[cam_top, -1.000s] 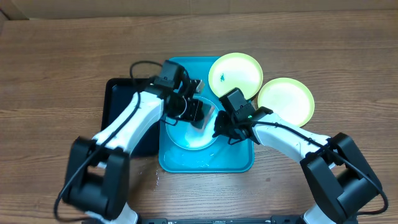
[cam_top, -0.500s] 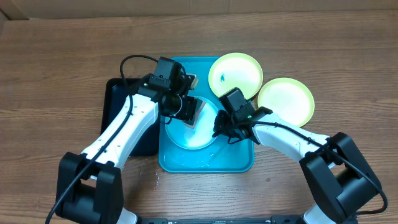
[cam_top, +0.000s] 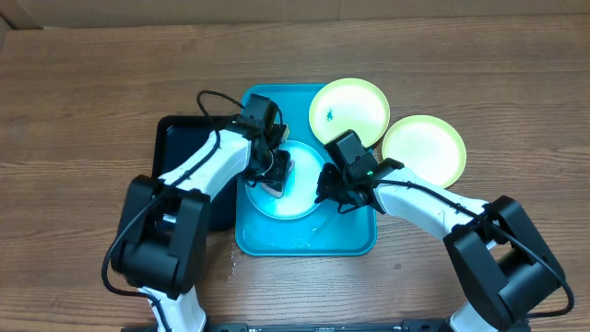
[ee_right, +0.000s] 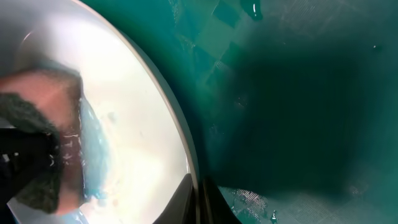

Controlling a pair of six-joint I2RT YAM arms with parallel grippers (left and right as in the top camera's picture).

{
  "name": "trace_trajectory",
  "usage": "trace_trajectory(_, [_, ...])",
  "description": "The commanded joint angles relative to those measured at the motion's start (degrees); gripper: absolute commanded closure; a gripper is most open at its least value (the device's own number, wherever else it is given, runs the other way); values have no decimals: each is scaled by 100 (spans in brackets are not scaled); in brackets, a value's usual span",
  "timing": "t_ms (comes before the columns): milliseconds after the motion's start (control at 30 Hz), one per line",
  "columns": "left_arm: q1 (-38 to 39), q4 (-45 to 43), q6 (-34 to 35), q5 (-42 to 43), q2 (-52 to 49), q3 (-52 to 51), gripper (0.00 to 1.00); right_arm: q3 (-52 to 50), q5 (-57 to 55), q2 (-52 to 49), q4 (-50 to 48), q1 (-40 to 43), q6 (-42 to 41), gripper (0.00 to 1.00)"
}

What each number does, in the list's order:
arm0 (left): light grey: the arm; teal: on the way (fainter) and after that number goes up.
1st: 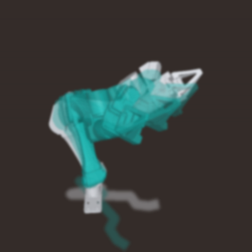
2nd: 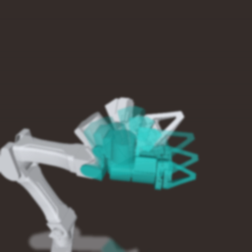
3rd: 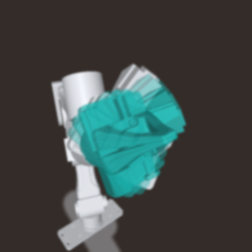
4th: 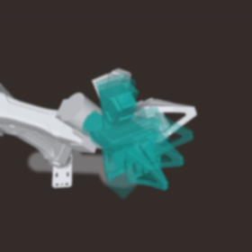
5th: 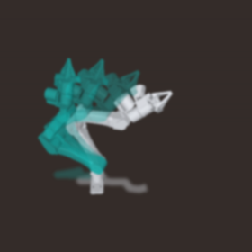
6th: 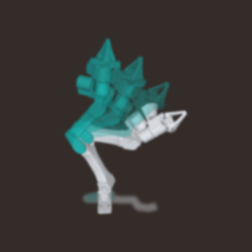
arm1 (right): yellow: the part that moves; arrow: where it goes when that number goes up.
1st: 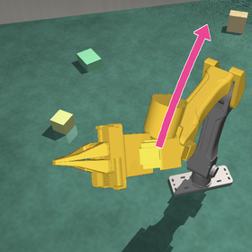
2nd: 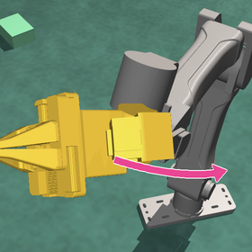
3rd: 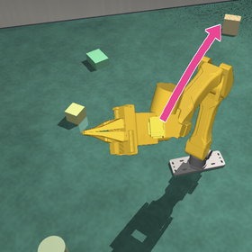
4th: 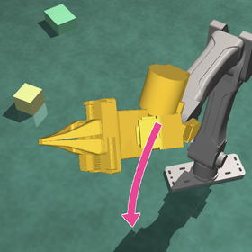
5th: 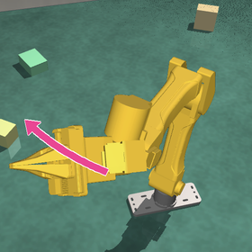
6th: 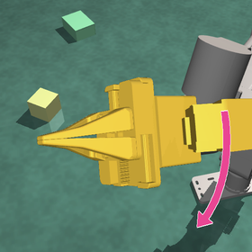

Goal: Clean dirty plates on tray and stack at the side

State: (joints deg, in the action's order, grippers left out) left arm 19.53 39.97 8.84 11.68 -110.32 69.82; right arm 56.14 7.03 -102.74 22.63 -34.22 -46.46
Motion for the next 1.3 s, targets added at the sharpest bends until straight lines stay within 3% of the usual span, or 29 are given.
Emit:
trace_trajectory(0, [44, 105, 227, 533, -435, -46, 96, 7, -50, -20, -24, 4, 2, 96])
trace_trajectory(267, [31, 168, 142, 1867, -94, 129, 96, 7, -48, -20, -24, 4, 4, 96])
trace_trajectory(367, [33, 175, 144, 1932, 195, 308, 96, 7, -48, -20, -17, 4, 4, 96])
trace_trajectory(500, [33, 162, 151, 1322, 643, 463, 96, 7, -48, -20, -11, 4, 2, 96])
trace_trajectory(600, [35, 240, 151, 417, 914, 470, 96, 7, -48, -20, -11, 4, 2, 96])
trace_trajectory(867, [37, 345, 192, -793, 807, 365, 96, 7, -50, -20, -28, 4, 2, 96])
trace_trajectory(1267, [37, 221, 190, -741, -146, 361, 96, 7, -50, -20, -26, 4, 4, 96])
